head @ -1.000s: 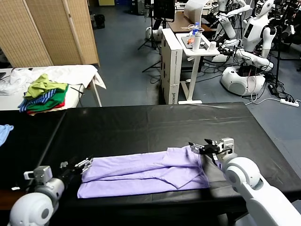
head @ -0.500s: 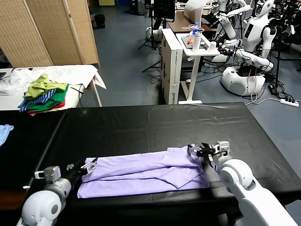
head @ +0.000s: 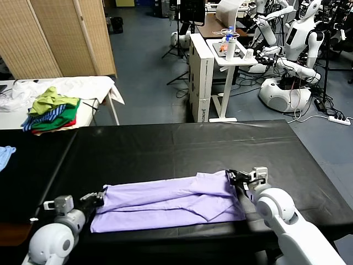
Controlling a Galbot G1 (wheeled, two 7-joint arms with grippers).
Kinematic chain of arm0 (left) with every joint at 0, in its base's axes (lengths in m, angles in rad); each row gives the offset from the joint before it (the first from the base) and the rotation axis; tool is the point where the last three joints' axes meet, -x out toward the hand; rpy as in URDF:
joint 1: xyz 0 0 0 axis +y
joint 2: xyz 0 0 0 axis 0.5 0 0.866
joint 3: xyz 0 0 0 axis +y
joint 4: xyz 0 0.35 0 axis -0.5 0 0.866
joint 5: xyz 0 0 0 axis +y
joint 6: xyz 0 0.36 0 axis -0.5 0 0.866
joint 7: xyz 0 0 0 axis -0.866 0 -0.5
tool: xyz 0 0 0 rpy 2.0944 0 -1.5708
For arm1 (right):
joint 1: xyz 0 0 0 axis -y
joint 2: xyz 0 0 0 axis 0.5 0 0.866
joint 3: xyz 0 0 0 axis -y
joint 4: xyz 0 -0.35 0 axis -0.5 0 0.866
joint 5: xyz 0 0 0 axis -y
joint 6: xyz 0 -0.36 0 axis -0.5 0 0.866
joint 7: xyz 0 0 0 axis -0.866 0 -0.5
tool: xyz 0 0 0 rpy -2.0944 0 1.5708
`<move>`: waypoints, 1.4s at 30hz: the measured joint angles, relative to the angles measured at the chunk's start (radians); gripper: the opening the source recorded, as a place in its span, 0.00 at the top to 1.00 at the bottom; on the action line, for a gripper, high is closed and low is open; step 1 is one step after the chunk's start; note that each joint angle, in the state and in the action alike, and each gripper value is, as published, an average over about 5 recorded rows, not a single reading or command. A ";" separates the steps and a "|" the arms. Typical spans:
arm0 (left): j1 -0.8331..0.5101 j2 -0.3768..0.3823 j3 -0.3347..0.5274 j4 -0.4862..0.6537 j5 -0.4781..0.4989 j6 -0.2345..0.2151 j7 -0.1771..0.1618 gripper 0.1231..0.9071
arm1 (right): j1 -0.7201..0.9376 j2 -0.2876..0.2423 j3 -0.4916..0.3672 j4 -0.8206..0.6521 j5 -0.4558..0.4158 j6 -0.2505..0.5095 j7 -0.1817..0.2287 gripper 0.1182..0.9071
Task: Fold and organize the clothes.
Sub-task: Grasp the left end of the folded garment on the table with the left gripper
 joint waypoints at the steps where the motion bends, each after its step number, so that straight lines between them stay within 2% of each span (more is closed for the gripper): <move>1: -0.005 -0.001 0.003 0.004 0.006 -0.003 0.002 0.97 | -0.005 0.004 0.003 0.003 -0.006 0.003 0.007 0.94; 6: -0.035 -0.001 0.024 0.025 0.024 -0.010 0.002 0.97 | -0.027 0.022 0.016 0.016 -0.017 0.003 0.031 0.95; 10: -0.055 -0.003 0.036 0.032 0.027 -0.006 0.001 0.97 | -0.038 0.026 0.025 0.027 -0.014 -0.012 0.022 0.94; 13: -0.052 -0.003 0.034 0.025 0.034 -0.003 0.002 0.93 | -0.039 0.020 0.030 0.038 -0.007 -0.020 0.006 0.84; 17: -0.030 0.005 0.021 0.001 0.035 0.003 -0.001 0.67 | -0.036 0.004 0.037 0.055 0.009 -0.022 0.001 0.53; 21: 0.005 0.010 -0.002 -0.036 0.026 0.009 -0.007 0.33 | -0.043 -0.018 0.046 0.076 0.031 -0.022 -0.002 0.22; 24: 0.036 0.003 -0.025 -0.066 0.020 0.013 -0.008 0.12 | -0.052 -0.039 0.057 0.095 0.046 -0.021 -0.006 0.05; 25: 0.047 -0.001 -0.033 -0.076 0.019 0.013 -0.007 0.07 | -0.054 -0.045 0.060 0.101 0.049 -0.020 -0.006 0.03; 28: 0.080 -0.019 -0.061 -0.101 0.012 0.016 0.001 0.01 | -0.063 -0.062 0.071 0.117 0.059 -0.019 -0.009 0.00; 34: 0.137 -0.081 -0.117 -0.122 -0.005 0.002 0.032 0.00 | -0.088 -0.088 0.100 0.149 0.066 -0.017 -0.017 0.00; 42: 0.157 -0.168 -0.139 -0.103 0.017 -0.029 0.052 0.01 | -0.138 -0.101 0.144 0.193 0.066 -0.008 -0.024 0.00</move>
